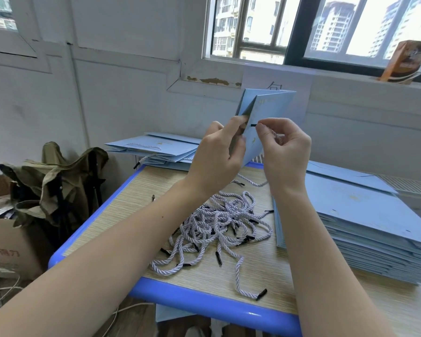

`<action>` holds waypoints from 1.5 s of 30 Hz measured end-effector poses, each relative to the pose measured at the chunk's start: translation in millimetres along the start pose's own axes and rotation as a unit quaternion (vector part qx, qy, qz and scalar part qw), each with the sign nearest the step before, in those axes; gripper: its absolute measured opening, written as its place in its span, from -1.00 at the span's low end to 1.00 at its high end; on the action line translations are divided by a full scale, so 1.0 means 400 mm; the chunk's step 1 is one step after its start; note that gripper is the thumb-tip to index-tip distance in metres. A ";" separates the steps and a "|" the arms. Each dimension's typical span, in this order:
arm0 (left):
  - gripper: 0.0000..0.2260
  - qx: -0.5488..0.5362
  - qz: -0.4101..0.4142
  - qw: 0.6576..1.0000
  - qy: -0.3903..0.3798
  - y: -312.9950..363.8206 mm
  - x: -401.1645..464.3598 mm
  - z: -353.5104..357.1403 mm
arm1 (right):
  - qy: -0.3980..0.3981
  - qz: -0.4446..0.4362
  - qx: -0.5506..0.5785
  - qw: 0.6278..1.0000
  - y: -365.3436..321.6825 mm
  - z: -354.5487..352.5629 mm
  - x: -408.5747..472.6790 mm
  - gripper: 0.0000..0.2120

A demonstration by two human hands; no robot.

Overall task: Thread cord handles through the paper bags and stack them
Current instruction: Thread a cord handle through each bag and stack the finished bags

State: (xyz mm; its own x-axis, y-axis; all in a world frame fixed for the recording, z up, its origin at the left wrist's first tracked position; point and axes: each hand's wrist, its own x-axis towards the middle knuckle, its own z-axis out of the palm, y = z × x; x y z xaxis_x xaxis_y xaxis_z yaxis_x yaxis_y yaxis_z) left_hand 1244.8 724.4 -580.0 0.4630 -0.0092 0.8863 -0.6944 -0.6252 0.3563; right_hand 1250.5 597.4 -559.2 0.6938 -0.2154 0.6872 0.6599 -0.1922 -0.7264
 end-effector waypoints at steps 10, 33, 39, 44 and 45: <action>-0.83 0.066 0.050 0.991 0.106 0.009 0.011 -0.020 | -0.025 0.006 0.035 0.999 -0.014 0.011 -0.014 -0.95; -0.79 0.108 0.143 0.984 0.021 0.034 0.091 0.050 | -0.025 -0.001 0.017 1.000 -0.009 -0.040 0.019 -0.80; -0.84 0.130 0.071 0.988 0.042 0.021 0.067 0.057 | 0.016 -0.086 -0.129 0.988 0.016 -0.032 0.022 -0.77; -0.81 0.237 0.042 0.967 0.087 0.030 0.056 0.037 | 0.006 -0.118 -0.152 0.981 0.013 -0.011 0.004 -0.77; -0.80 0.239 0.043 0.966 0.091 0.033 0.054 0.036 | 0.001 -0.121 -0.156 0.980 0.014 -0.006 0.001 -0.77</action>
State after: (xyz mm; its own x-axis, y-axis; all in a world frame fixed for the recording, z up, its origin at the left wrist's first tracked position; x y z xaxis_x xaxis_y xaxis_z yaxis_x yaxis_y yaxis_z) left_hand 1253.5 704.7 -560.4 0.2800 0.0335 0.9594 -0.3718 -0.9176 0.1406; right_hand 1253.7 593.8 -562.9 0.5274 -0.1286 0.8399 0.6844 -0.5214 -0.5096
